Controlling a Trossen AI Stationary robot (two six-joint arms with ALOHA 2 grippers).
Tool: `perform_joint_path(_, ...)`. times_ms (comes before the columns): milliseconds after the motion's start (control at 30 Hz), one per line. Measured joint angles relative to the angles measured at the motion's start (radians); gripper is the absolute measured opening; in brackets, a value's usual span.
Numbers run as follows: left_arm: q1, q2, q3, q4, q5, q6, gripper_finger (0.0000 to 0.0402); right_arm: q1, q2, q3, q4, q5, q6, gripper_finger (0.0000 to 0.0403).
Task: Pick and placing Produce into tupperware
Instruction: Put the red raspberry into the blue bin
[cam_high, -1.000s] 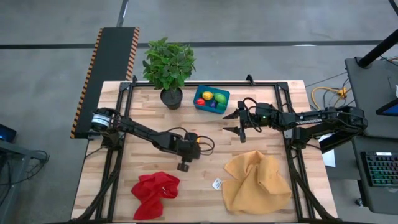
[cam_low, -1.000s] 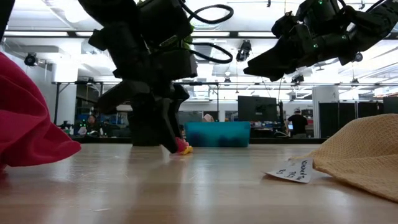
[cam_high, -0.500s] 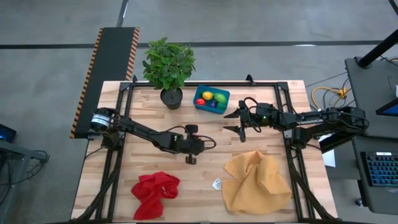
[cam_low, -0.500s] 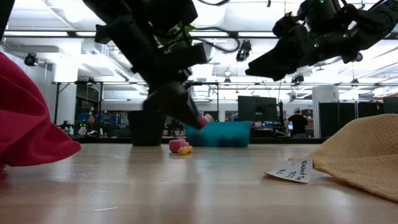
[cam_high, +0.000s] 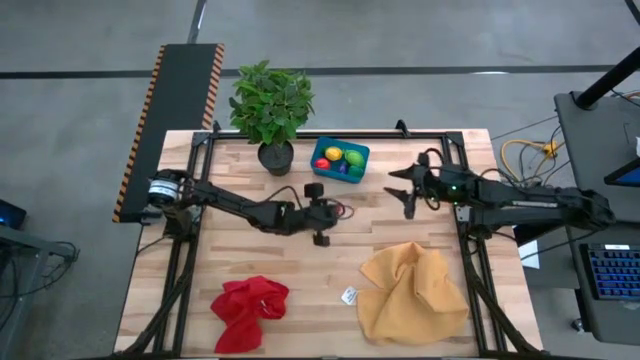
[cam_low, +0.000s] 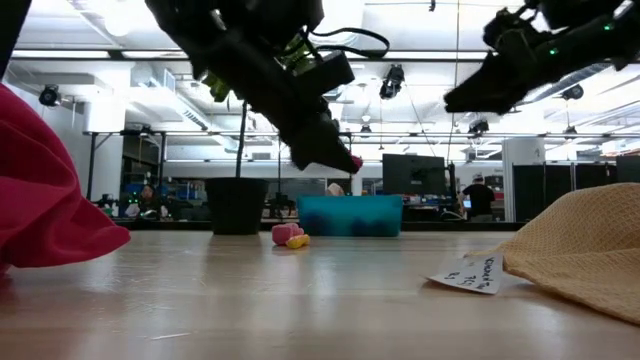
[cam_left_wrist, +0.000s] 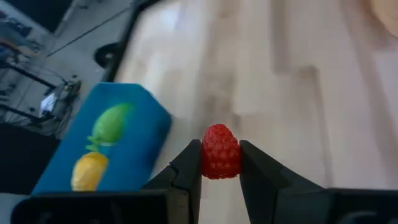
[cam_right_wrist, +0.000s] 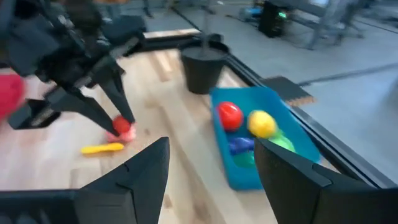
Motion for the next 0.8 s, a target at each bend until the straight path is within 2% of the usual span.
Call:
perform_joint_path(200, 0.061, 0.0, 0.01, 0.141, 0.0, 0.045, 0.0063, 0.0, -0.124, -0.059, -0.021, 0.035, 0.02, 0.0226)
perform_joint_path(333, 0.097, 0.0, 0.037, 0.164, 0.004, 0.073, 0.0063, 0.0, -0.172, -0.075, -0.02, 0.042, 0.013, 0.0226)
perform_joint_path(567, 0.161, 0.016, 0.088, 0.167, 0.024, 0.073, 0.0063, 0.0, -0.178, -0.078, -0.019, 0.045, 0.014, 0.0226)
perform_joint_path(733, 0.169, 0.109, 0.176, 0.159, 0.028, 0.086, 0.0063, 0.0, -0.164, -0.078, -0.005, 0.045, 0.013, 0.0226)
perform_joint_path(800, 0.169, 0.158, 0.228, 0.159, -0.004, 0.13, 0.0063, 0.0, -0.162, -0.078, -0.003, 0.045, 0.013, 0.0226)
